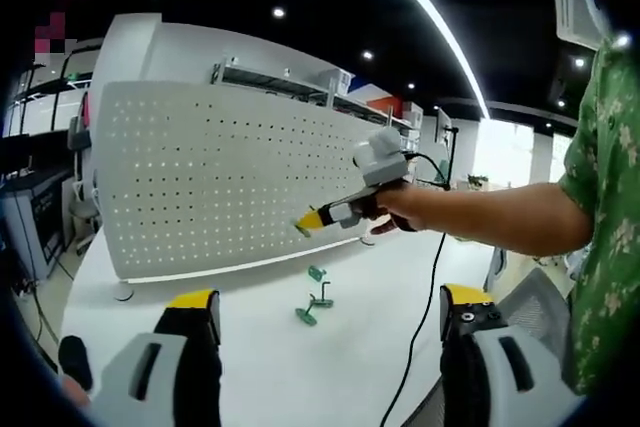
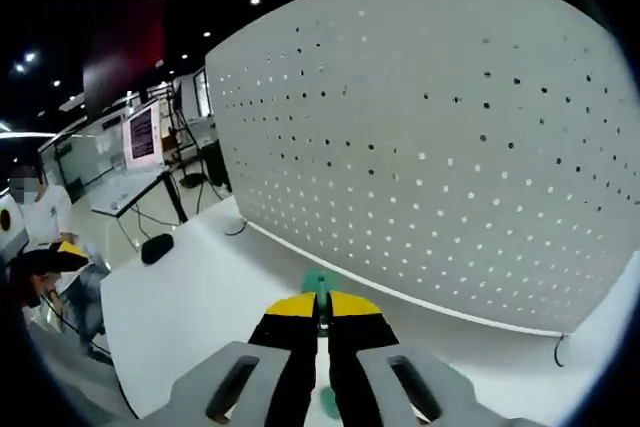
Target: Insert the hook assembly into the mounting plate slot until the hook locks in place.
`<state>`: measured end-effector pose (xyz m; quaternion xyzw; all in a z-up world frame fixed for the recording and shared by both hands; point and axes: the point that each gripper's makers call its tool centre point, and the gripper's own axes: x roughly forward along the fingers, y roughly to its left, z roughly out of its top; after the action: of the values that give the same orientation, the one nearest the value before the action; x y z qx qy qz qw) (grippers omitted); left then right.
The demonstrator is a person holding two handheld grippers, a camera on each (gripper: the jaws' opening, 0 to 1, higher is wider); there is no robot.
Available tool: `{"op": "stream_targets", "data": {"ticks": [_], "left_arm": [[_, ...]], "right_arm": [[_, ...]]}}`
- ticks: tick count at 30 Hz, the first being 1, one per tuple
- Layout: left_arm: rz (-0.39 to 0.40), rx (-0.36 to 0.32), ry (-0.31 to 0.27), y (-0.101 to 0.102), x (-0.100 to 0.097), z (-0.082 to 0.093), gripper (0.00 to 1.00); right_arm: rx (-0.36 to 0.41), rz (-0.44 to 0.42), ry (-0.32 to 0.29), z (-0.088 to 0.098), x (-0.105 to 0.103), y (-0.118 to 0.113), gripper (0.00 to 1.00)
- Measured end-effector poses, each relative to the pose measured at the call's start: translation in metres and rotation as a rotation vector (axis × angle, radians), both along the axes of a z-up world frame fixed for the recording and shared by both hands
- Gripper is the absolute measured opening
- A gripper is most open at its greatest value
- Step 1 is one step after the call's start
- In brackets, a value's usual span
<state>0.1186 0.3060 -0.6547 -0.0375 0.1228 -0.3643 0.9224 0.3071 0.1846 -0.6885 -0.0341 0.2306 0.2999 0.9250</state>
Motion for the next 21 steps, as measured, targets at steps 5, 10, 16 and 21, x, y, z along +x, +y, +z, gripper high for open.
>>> {"op": "stream_targets", "data": {"ticks": [5,10,16,21], "left_arm": [[-0.009,-0.006,-0.005,-0.003,0.0,0.002,0.93],[-0.02,-0.007,-0.012,-0.006,0.001,0.005,0.92],[-0.032,-0.007,-0.016,-0.008,0.0,0.006,0.92],[-0.036,-0.008,-0.019,-0.009,0.0,0.007,0.92]], "right_arm": [[0.015,-0.029,-0.048,0.016,-0.001,-0.007,0.01],[0.031,-0.064,-0.094,0.029,-0.001,-0.015,0.01],[0.047,-0.098,-0.15,0.048,-0.002,-0.023,0.01],[0.067,-0.138,-0.217,0.068,-0.002,-0.03,0.01]]}}
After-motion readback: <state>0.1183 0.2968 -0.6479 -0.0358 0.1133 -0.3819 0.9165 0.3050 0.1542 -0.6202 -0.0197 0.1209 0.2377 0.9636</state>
